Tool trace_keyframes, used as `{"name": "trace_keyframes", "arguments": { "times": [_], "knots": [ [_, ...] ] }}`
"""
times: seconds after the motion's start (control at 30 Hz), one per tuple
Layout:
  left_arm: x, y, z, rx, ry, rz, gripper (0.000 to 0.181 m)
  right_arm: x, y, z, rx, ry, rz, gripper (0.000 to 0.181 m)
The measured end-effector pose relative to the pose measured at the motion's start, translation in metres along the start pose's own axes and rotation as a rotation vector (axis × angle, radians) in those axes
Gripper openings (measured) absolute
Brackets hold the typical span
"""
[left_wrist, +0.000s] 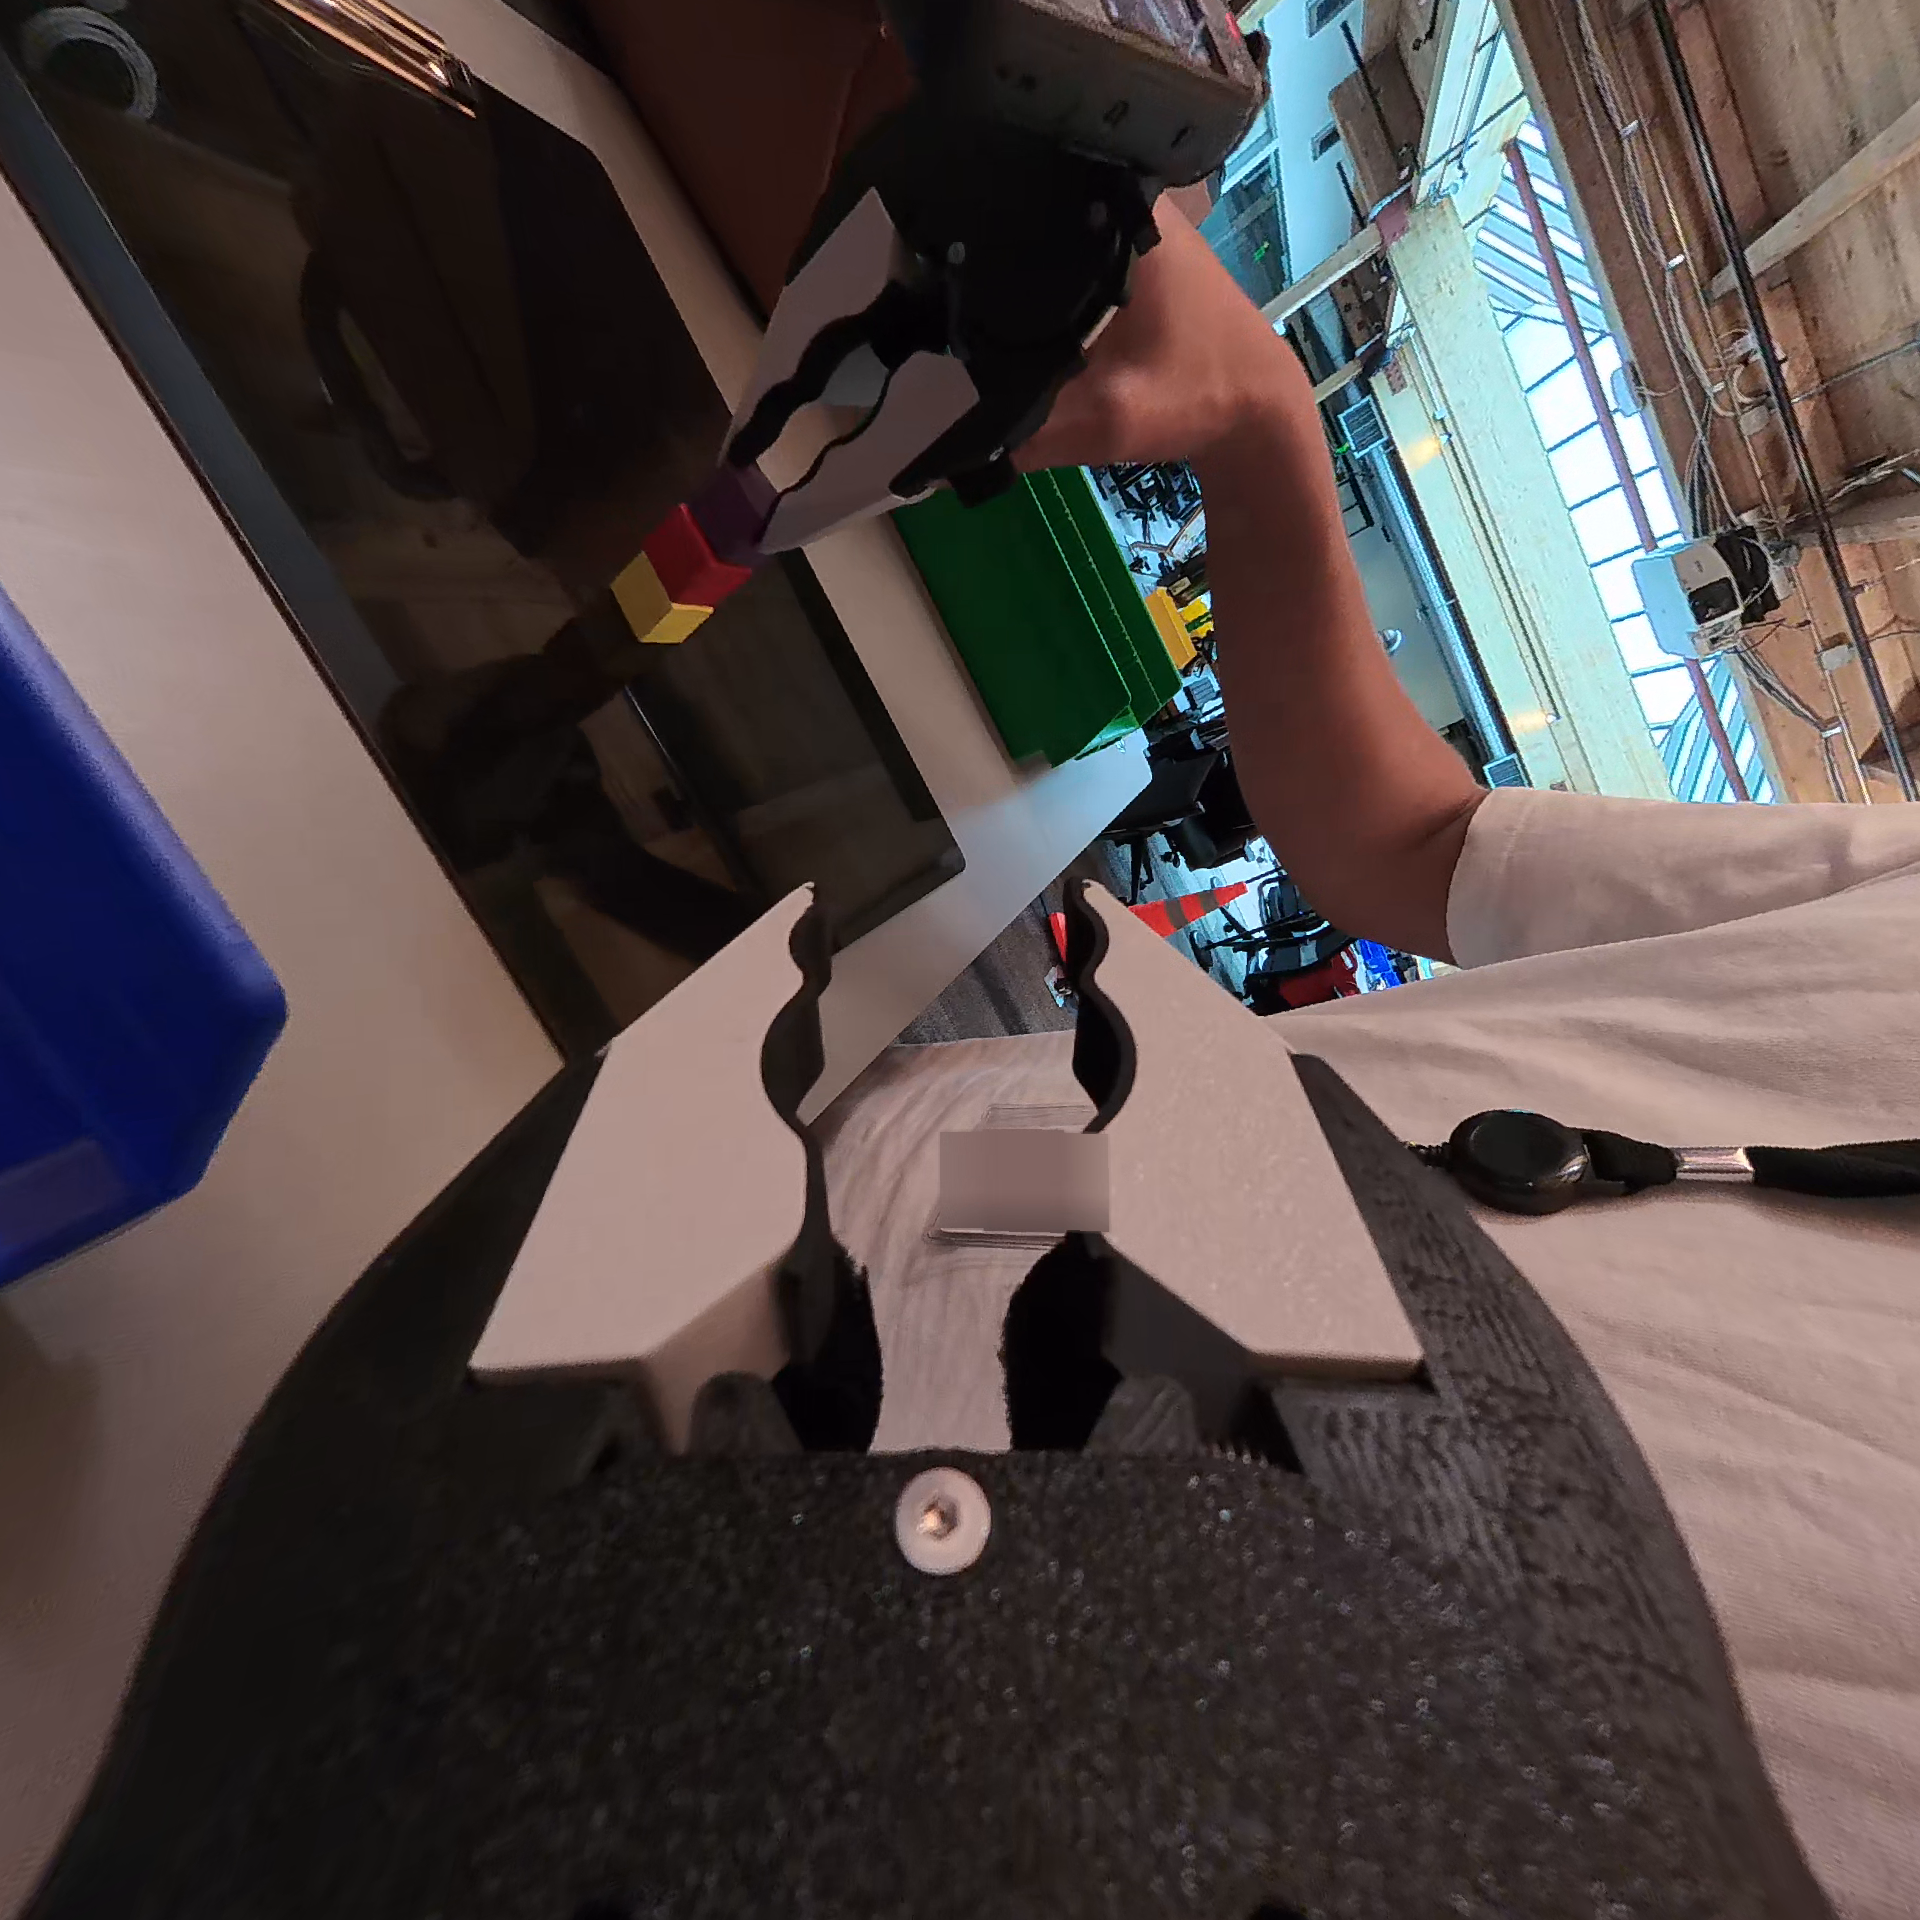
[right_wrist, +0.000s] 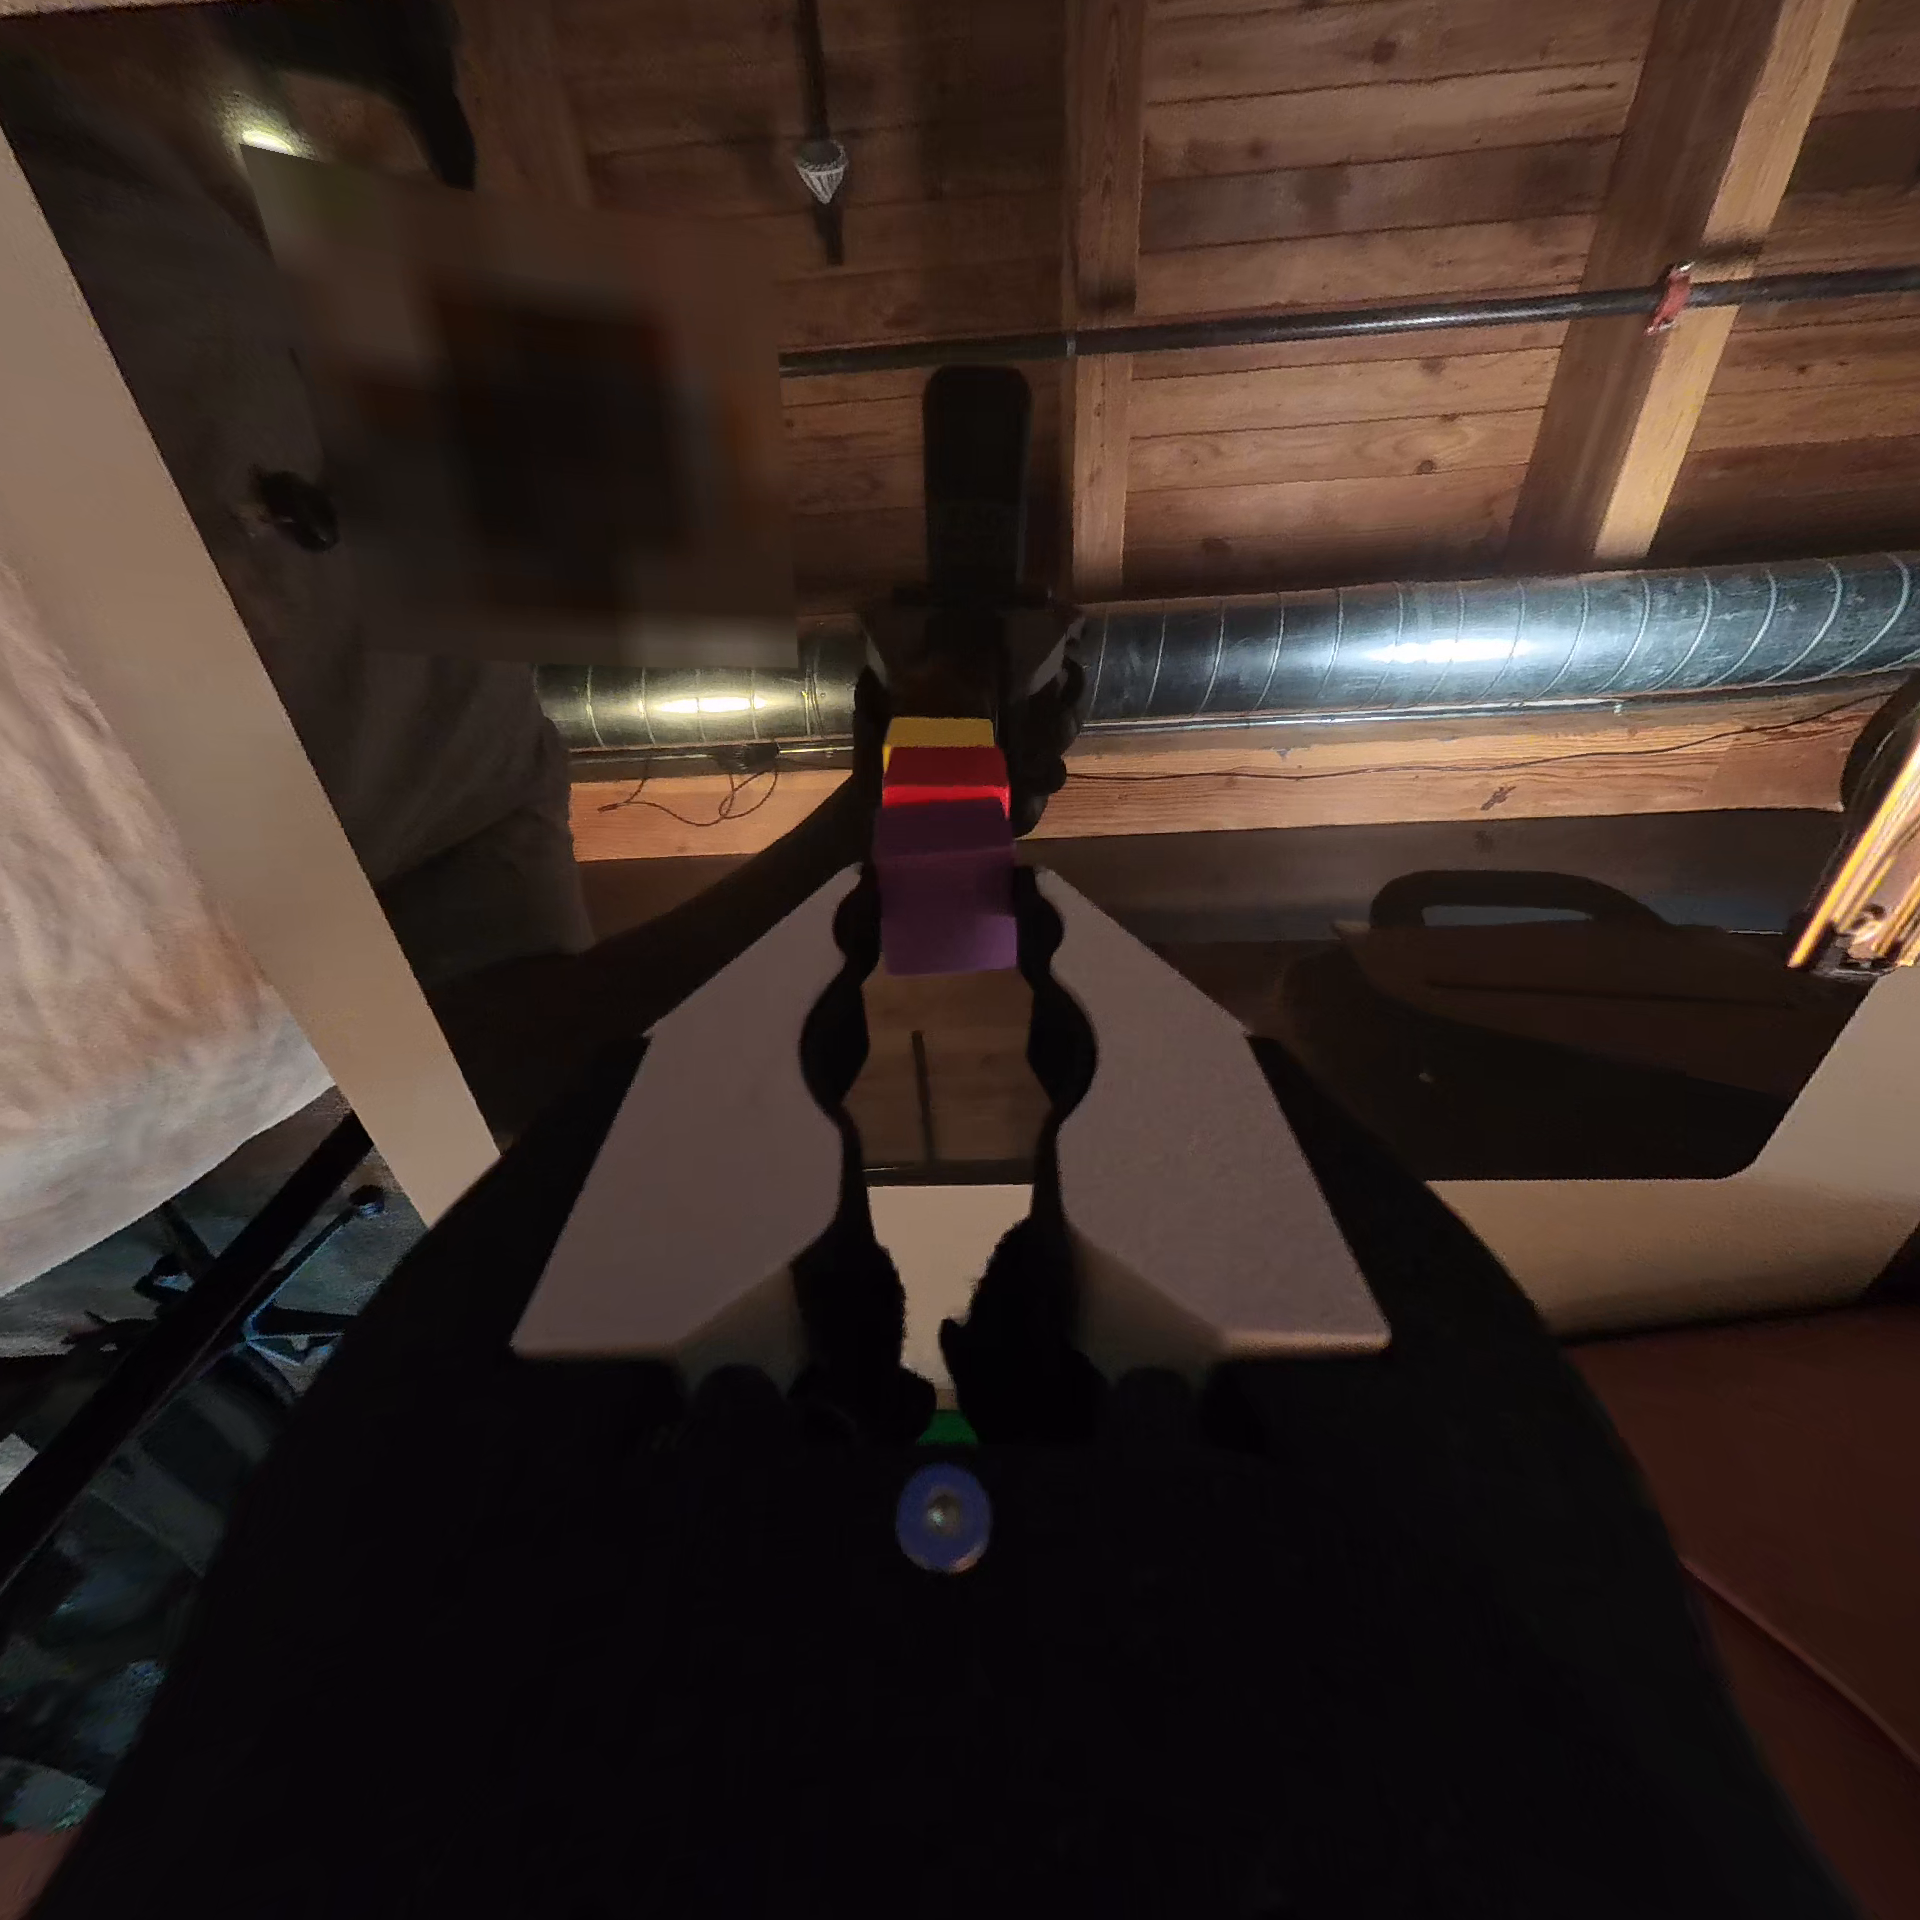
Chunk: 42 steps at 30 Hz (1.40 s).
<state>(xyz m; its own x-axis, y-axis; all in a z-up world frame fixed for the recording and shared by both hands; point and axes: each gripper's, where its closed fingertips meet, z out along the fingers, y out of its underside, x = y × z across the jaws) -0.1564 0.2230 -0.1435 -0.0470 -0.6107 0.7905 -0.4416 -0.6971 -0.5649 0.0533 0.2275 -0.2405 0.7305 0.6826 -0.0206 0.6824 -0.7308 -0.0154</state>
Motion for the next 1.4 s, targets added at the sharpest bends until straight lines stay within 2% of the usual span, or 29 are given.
{"name": "trace_keyframes", "arguments": {
  "times": [0.2, 0.3, 0.43, 0.63, 0.83, 0.9, 1.03, 1.17, 1.3, 1.4],
  "knots": [
    [-0.002, 0.003, 0.001, -0.007, -0.006, -0.002, 0.046, -0.001, -0.002, 0.002, 0.0, -0.024, 0.03, 0.027],
    [-0.002, 0.004, 0.001, -0.011, -0.006, -0.002, 0.046, -0.001, -0.003, -0.001, 0.017, -0.022, 0.037, 0.043],
    [-0.007, 0.007, 0.001, -0.018, -0.026, -0.013, 0.046, 0.004, -0.001, -0.021, 0.084, 0.042, 0.053, 0.049],
    [-0.021, 0.01, 0.006, -0.059, -0.152, 0.035, 0.046, -0.012, -0.006, -0.07, 0.524, 0.132, 0.111, 0.05],
    [-0.027, 0.001, 0.01, -0.031, -0.265, 0.159, 0.046, -0.05, -0.009, -0.095, 1.12, 0.206, 0.13, 0.055],
    [-0.029, 0.001, 0.011, -0.026, -0.301, 0.198, 0.046, -0.064, -0.006, -0.095, 1.21, 0.168, 0.184, 0.055],
    [-0.034, -0.001, 0.01, 0.013, -0.385, 0.248, 0.045, -0.08, 0.0, -0.072, 1.186, 0.143, 0.228, 0.069],
    [-0.041, -0.006, -0.003, 0.002, -0.459, 0.274, 0.046, -0.098, 0.002, -0.051, 1.154, 0.104, 0.261, 0.068],
    [-0.072, -0.017, -0.046, -0.078, -0.645, 0.24, 0.046, -0.108, 0.007, -0.032, 1.113, 0.104, 0.299, 0.063],
    [-0.113, -0.017, -0.091, -0.176, -0.835, 0.056, 0.046, -0.112, 0.013, -0.023, 1.068, 0.127, 0.306, 0.06]
  ]
}}
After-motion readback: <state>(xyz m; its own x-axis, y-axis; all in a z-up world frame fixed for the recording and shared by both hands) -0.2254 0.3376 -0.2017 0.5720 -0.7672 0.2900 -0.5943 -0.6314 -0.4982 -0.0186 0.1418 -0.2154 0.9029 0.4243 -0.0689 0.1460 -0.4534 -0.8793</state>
